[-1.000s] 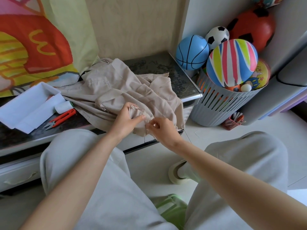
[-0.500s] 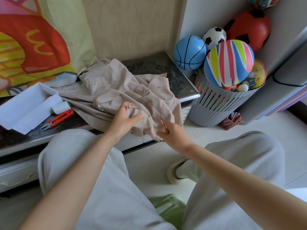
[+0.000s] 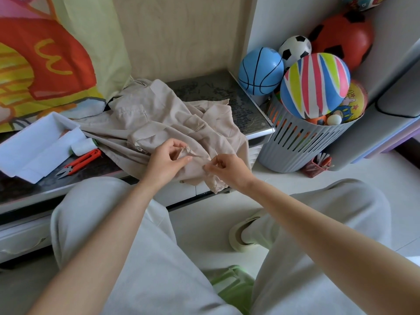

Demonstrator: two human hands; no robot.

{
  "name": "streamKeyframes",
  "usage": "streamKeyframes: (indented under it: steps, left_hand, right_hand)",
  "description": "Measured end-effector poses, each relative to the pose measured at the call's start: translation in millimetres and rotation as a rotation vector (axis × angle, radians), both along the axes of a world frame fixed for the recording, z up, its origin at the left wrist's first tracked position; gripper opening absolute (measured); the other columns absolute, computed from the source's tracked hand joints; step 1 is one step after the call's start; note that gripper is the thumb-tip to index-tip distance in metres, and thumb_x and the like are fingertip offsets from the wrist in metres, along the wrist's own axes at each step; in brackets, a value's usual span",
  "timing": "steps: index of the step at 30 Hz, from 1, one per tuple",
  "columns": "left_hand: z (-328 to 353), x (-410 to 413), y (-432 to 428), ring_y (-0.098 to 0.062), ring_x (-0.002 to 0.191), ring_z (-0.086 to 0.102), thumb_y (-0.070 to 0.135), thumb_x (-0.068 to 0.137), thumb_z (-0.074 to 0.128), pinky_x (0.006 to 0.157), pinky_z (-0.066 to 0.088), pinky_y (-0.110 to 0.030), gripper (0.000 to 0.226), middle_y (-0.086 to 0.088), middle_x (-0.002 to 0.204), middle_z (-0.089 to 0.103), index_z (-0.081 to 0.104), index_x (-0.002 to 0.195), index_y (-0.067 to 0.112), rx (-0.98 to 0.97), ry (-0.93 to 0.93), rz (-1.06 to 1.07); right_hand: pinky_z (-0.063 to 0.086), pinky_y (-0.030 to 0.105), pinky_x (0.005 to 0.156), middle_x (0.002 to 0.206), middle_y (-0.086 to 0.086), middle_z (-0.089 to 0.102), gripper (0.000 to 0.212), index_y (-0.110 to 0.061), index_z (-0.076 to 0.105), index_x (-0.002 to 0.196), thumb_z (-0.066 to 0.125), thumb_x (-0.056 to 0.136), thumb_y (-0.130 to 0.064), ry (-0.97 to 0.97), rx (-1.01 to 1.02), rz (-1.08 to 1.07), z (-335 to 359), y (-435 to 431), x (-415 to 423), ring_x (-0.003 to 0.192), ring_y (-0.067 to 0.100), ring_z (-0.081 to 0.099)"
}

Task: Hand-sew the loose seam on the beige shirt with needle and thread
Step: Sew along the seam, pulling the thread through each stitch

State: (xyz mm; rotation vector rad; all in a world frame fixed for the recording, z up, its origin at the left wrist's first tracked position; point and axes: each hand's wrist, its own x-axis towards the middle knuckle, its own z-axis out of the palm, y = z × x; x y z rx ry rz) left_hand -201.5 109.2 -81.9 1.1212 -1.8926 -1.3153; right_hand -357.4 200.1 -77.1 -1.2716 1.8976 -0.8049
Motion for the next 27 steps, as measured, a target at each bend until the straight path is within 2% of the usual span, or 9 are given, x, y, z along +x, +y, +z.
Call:
streamKeyframes:
  steps: [5, 7, 10, 13, 15, 17, 19, 23, 27]
  left_hand:
    - [-6, 1, -4, -0.018, 0.094, 0.062, -0.002, 0.086, 0.058, 0.085, 0.045, -0.026, 0.034, 0.002, 0.094, 0.064, 0.052, 0.089, 0.031, 0.028, -0.015, 0.026]
    - [-6, -1, -4, -0.019, 0.099, 0.059, 0.008, 0.082, 0.057, 0.084, 0.044, -0.029, 0.027, 0.0, 0.103, 0.063, 0.049, 0.092, 0.032, 0.106, -0.03, 0.014]
    - [-6, -5, 0, -0.005, 0.09, 0.053, 0.026, 0.077, 0.067, 0.075, 0.039, -0.019, 0.033, 0.005, 0.106, 0.057, 0.048, 0.104, 0.024, 0.189, -0.069, -0.012]
    - [-9, -7, 3, -0.002, 0.089, 0.051, 0.026, 0.079, 0.076, 0.078, 0.039, -0.017, 0.037, 0.012, 0.096, 0.053, 0.052, 0.105, 0.018, 0.117, -0.094, -0.046]
    - [-12, -5, 1, -0.005, 0.081, 0.053, 0.02, 0.082, 0.073, 0.074, 0.04, -0.02, 0.021, 0.013, 0.085, 0.057, 0.059, 0.097, 0.014, 0.079, -0.111, -0.072]
    - [-16, -3, -3, -0.003, 0.061, 0.049, 0.017, 0.085, 0.069, 0.059, 0.037, -0.025, 0.009, 0.017, 0.061, 0.055, 0.062, 0.081, 0.012, 0.059, -0.136, -0.098]
    - [-17, -1, -4, -0.001, 0.047, 0.038, 0.016, 0.087, 0.067, 0.051, 0.03, -0.027, 0.021, 0.016, 0.046, 0.047, 0.058, 0.069, 0.018, 0.058, -0.15, -0.111]
    - [-13, -1, -2, 0.001, 0.044, 0.04, 0.014, 0.088, 0.066, 0.047, 0.03, -0.02, 0.013, 0.015, 0.051, 0.051, 0.063, 0.076, 0.018, 0.071, -0.135, -0.109]
    - [-11, -3, 0, 0.002, 0.066, 0.055, 0.022, 0.085, 0.07, 0.054, 0.041, -0.012, 0.004, 0.005, 0.078, 0.066, 0.067, 0.082, 0.021, 0.106, -0.112, -0.096]
  right_hand:
    - [0.029, 0.014, 0.048, 0.055, -0.008, 0.039, 0.019, -0.016, 0.059, 0.071, 0.064, 0.088, -0.023, 0.045, 0.024, 0.016, 1, -2, -1, 0.051, 0.006, 0.035]
    - [0.029, 0.015, 0.049, 0.056, -0.007, 0.04, 0.026, -0.023, 0.054, 0.064, 0.065, 0.088, -0.023, 0.051, 0.03, 0.027, 0, -4, -1, 0.052, 0.006, 0.036]
    - [0.029, 0.016, 0.05, 0.054, -0.007, 0.042, 0.027, -0.024, 0.052, 0.063, 0.065, 0.087, -0.023, 0.05, 0.025, 0.034, 1, -6, 0, 0.05, 0.006, 0.038]
    - [0.03, 0.014, 0.047, 0.053, -0.008, 0.041, 0.018, -0.018, 0.058, 0.072, 0.064, 0.088, -0.023, 0.07, 0.017, 0.049, 2, -6, 0, 0.049, 0.006, 0.037]
    - [0.03, 0.013, 0.047, 0.052, -0.009, 0.038, 0.013, -0.016, 0.06, 0.076, 0.064, 0.087, -0.021, 0.083, 0.015, 0.055, 3, -6, 0, 0.048, 0.006, 0.036]
    - [0.03, 0.014, 0.046, 0.052, -0.009, 0.038, 0.011, -0.016, 0.06, 0.077, 0.064, 0.087, -0.02, 0.085, 0.021, 0.052, 3, -6, 0, 0.048, 0.006, 0.036]
    - [0.028, 0.015, 0.047, 0.052, -0.009, 0.038, 0.012, -0.017, 0.06, 0.076, 0.065, 0.087, -0.021, 0.085, 0.027, 0.046, 3, -7, -1, 0.048, 0.006, 0.036]
    - [0.028, 0.015, 0.048, 0.052, -0.009, 0.038, 0.013, -0.016, 0.06, 0.076, 0.064, 0.088, -0.021, 0.091, 0.014, 0.037, 3, -7, 1, 0.048, 0.007, 0.035]
    - [0.029, 0.015, 0.046, 0.053, -0.008, 0.036, 0.01, -0.015, 0.061, 0.078, 0.064, 0.088, -0.019, 0.101, 0.007, 0.025, 3, -5, 1, 0.049, 0.008, 0.034]
